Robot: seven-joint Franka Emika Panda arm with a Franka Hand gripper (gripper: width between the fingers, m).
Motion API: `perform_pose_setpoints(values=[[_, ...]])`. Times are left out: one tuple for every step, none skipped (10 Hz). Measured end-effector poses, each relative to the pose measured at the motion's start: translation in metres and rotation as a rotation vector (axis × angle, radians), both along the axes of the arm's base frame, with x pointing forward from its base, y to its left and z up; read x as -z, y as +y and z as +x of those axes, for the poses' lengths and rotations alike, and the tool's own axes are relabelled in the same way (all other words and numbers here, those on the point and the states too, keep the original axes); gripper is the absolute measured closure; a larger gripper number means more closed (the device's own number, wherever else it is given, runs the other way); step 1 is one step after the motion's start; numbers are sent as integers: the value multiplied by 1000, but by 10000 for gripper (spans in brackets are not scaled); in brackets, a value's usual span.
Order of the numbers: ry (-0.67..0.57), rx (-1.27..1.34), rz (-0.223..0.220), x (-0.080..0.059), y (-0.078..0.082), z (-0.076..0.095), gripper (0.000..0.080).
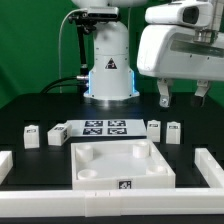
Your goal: Assemble one leg
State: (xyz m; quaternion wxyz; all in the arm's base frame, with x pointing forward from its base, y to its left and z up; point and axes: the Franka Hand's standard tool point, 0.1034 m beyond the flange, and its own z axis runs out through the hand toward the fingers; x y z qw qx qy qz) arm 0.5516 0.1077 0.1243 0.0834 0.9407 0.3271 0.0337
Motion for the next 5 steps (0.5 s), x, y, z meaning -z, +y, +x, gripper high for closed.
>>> perform_pose_setpoints(values=[[0,0,0,0,0,0,150],[0,0,0,0,0,0,150],[-5,-8,6,2,0,-2,150],[-31,-66,36,13,1,-17,150],[-40,-132,47,20,-2,-37,150]])
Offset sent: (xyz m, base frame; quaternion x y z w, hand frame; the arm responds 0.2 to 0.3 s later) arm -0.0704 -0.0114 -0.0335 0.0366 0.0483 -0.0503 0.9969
